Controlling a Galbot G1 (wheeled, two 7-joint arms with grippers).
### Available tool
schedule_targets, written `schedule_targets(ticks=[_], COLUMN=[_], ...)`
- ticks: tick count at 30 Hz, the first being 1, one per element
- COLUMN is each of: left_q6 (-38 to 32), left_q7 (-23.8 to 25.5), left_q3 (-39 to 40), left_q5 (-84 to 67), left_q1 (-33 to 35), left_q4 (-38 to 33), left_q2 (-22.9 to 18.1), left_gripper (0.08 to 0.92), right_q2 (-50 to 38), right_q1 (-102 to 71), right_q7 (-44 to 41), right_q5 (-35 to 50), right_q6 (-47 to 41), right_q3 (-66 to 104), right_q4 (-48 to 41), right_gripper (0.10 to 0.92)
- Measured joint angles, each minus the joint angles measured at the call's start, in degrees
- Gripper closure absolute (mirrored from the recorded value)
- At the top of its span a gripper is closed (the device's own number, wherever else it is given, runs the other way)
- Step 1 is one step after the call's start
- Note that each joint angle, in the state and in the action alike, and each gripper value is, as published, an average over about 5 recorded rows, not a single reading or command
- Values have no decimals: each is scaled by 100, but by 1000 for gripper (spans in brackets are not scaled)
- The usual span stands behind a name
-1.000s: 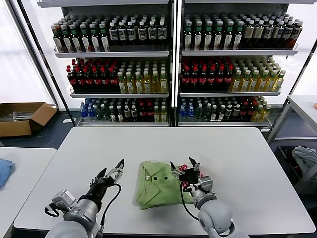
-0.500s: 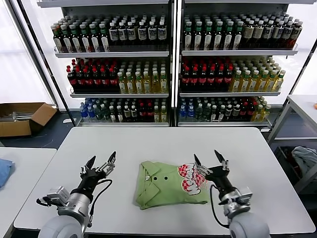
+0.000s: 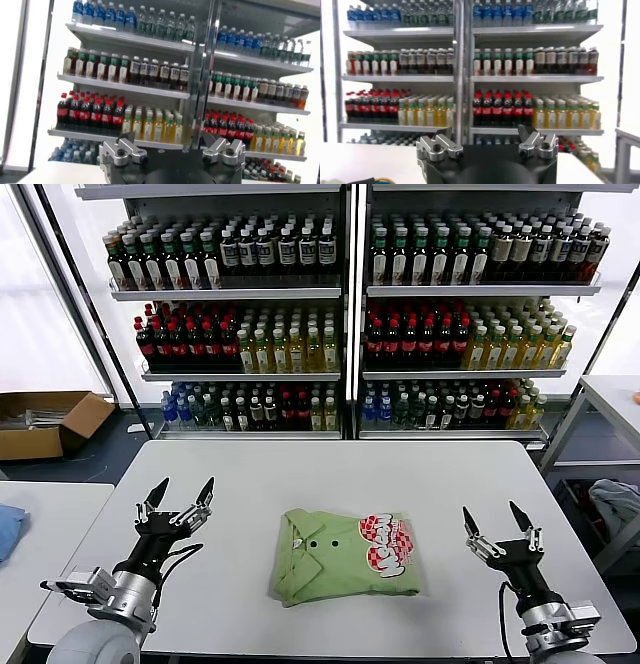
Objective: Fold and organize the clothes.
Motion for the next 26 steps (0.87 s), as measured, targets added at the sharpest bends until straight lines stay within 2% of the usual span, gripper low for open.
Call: schedule_targets(ticks=[15,26], left_q6=[-270,-288], left_q7=[568,773], left_q3=[-909,-1094], left_q5=[219,193], left_q1=[170,236], left_q4=[148,113], left_q2=[-83,-153], left_gripper=[177,177], right_q2=[168,352], right_q1=[-470,-604], right_q7=[-101,-118], right_q5=[247,411], right_q6=[305,307], right_q3=[1133,1554], right_q4=[-54,44], right_gripper=[203,203])
